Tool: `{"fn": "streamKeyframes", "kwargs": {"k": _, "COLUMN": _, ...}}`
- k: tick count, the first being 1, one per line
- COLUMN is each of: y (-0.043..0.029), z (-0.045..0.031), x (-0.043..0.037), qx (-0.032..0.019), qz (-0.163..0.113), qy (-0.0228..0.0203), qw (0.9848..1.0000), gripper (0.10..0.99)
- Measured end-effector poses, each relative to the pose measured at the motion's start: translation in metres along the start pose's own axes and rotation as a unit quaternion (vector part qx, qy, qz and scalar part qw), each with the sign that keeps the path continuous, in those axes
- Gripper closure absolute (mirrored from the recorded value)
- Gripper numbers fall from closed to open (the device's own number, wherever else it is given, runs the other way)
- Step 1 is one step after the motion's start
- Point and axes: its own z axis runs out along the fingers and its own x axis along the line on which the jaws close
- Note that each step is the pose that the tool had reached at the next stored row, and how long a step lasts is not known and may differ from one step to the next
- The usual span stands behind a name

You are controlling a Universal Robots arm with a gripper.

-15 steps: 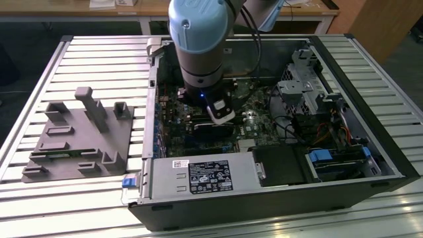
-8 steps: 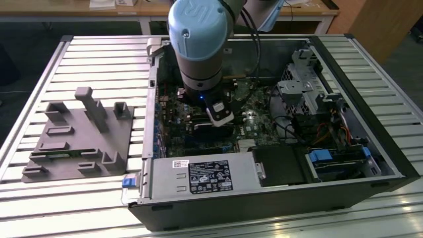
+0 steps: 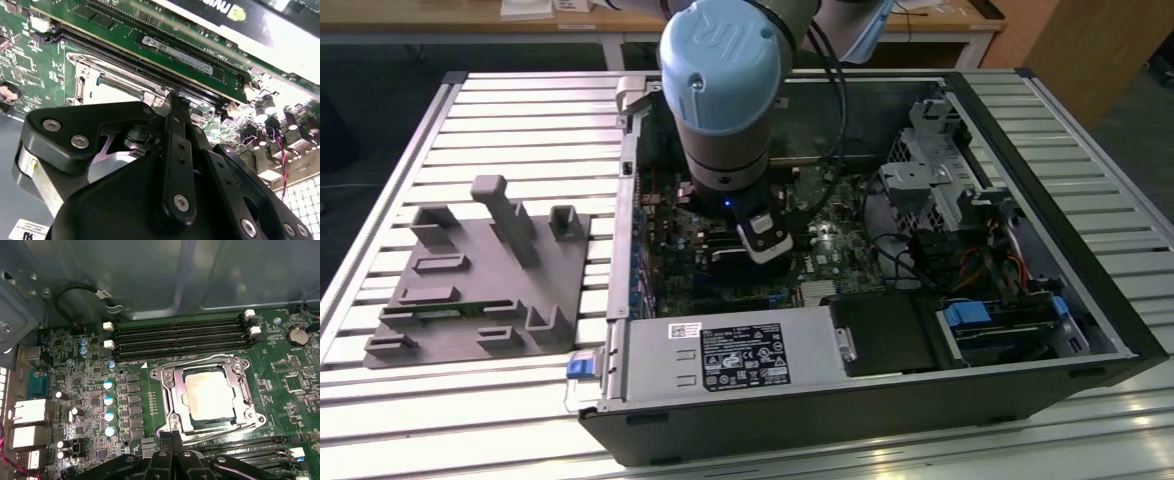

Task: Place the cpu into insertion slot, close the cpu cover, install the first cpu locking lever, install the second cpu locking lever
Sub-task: 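Install the second cpu locking lever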

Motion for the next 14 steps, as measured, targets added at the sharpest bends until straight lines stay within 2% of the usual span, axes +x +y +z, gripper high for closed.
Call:
{"fn": "streamKeyframes", "kwargs": {"k": 3, "y": -0.0010, "z": 0.0014, "x": 0.0006, "qx": -0.0043, "qz": 0.000, "qy": 0.0005, "qw": 1.0000, "gripper": 0.980}}
{"fn": "streamKeyframes", "kwargs": {"k": 8, "y": -0.0029, "z": 0.0053, "x": 0.0027, "qx": -0.0084, "qz": 0.001, "qy": 0.0011, "qw": 1.0000, "gripper": 0.980}}
{"fn": "streamKeyframes", "kwargs": {"k": 14, "y": -0.0050, "z": 0.0091, "x": 0.0079, "qx": -0.0176, "qz": 0.002, "qy": 0.0021, "qw": 0.9998, "gripper": 0.980}}
